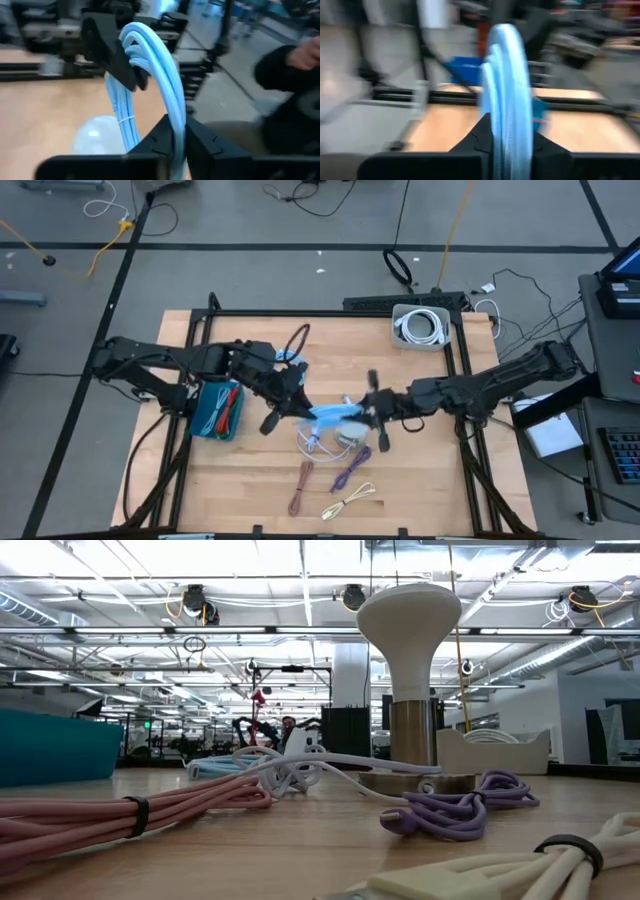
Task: Pick & Place USB Port
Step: Put the right blue HDMI cable into the gray bin
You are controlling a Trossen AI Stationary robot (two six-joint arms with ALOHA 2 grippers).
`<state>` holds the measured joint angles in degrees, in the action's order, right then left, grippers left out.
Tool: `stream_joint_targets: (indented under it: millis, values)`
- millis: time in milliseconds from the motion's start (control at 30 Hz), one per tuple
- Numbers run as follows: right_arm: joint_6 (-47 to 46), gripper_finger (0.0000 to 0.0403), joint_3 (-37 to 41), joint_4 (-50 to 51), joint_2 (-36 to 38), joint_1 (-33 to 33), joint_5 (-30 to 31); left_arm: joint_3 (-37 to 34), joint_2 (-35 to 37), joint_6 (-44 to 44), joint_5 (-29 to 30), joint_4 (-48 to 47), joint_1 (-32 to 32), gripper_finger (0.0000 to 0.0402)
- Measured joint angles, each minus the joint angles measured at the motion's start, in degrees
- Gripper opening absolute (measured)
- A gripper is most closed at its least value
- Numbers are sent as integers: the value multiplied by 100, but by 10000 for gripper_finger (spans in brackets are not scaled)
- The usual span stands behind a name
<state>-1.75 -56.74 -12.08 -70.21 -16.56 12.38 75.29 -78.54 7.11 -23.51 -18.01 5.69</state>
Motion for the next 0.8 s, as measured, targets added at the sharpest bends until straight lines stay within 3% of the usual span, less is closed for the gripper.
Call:
stream_joint_targets:
  millis: [133, 233, 333, 433, 667, 733, 800]
  values:
    - [300, 15, -189, 1190, 637, -1, 1797, 19, 353, 20, 524, -672, 362, 92]
    - [484, 14, -226, 1467, 1072, 59, 3191, 7, 429, 53, 1171, -1153, 667, 120]
    - [404, 14, -220, 1923, 1448, 234, 4751, -9, 514, 110, 1811, -1468, 991, 134]
    - [145, 14, -224, 2416, 1612, 593, 5726, -64, 538, 208, 2036, -1366, 1450, 138]
    - [-211, 14, -74, 3050, 1359, 1727, 6062, -783, 542, 540, 2846, -716, 2317, 139]
    - [-284, 14, -11, 3063, 1223, 2279, 5688, -1077, 547, 591, 3036, -374, 2518, 140]
    - [-526, 14, 42, 3045, 1151, 2958, 4794, -1390, 549, 663, 3233, 103, 2638, 140]
